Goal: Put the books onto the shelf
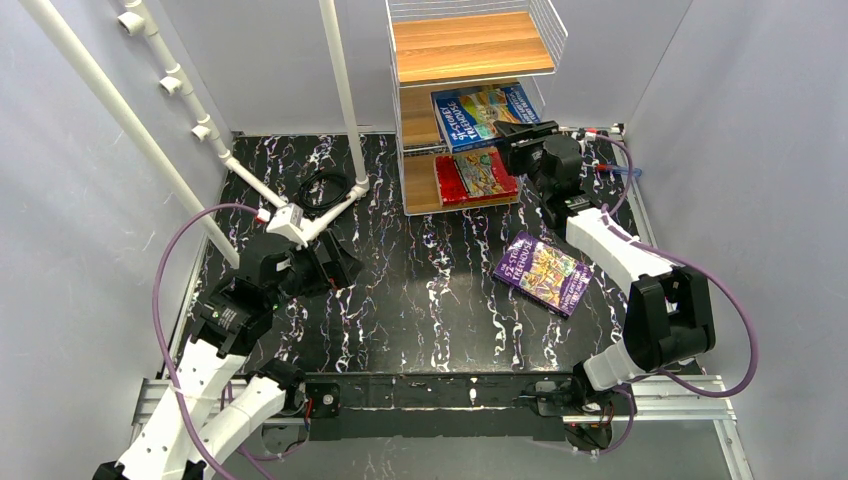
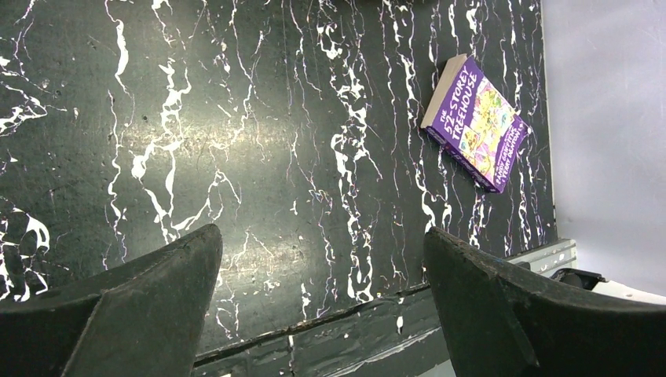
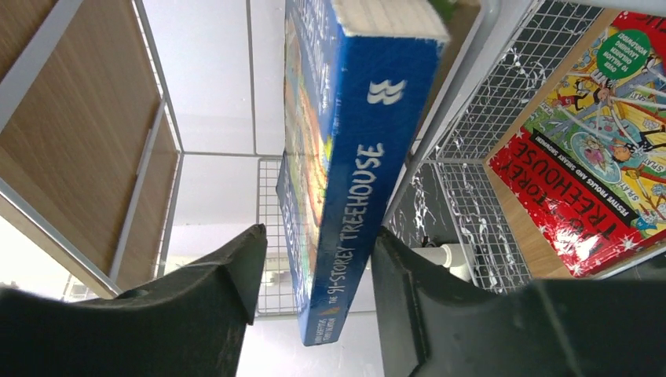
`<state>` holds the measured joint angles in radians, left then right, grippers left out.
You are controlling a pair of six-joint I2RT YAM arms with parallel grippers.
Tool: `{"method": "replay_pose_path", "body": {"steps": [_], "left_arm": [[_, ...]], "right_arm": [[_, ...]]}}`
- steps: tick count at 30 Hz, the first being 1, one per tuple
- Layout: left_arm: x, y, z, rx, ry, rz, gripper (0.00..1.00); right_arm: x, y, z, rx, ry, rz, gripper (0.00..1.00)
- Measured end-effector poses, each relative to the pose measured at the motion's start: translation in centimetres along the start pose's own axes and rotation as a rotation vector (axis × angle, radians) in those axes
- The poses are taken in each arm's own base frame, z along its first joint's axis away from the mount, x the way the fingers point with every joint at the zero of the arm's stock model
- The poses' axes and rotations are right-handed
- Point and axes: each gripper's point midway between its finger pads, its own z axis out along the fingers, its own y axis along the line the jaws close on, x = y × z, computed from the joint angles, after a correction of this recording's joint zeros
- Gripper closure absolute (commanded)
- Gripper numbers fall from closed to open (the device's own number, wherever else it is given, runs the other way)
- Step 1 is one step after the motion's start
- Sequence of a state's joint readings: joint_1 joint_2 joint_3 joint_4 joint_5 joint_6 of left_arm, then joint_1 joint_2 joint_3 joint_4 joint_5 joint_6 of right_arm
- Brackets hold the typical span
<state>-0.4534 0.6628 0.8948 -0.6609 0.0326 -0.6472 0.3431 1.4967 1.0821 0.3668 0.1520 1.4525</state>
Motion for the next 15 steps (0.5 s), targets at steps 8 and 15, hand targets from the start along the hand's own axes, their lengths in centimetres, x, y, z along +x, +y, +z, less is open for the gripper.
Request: {"method": "replay_pose_path", "body": {"steps": [8, 15], "left_arm": [[-0.06, -0.06, -0.20, 0.005, -0.007, 0.000, 0.02], [0.04, 0.03, -0.24, 0.002, -0.003, 0.001, 0.02]], "right_arm": [[-0.18, -0.89, -0.04, 0.011, 0.001, 0.012, 0.80], [-0.35, -0.53, -0.06, -0.008, -0.009, 0.020, 0.98]]}}
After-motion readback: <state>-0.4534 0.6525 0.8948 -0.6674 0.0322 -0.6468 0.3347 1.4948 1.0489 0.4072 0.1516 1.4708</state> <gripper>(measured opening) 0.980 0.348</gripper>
